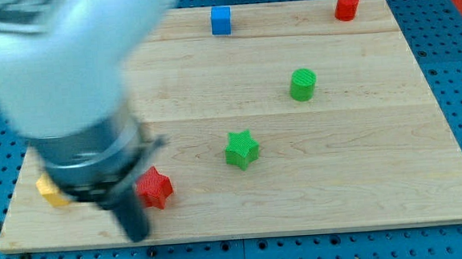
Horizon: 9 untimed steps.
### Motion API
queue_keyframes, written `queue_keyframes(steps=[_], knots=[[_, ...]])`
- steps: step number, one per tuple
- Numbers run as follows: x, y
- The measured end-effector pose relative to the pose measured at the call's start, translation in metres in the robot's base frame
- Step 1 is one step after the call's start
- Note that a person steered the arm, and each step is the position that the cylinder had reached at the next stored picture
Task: Push the red star parallel to the yellow hexagon
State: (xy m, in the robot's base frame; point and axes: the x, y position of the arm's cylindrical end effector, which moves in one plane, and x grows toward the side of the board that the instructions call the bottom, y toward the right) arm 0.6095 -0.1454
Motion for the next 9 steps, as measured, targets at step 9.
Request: queue_keyframes(steps=[9], knots=[[-0.058,0.119]])
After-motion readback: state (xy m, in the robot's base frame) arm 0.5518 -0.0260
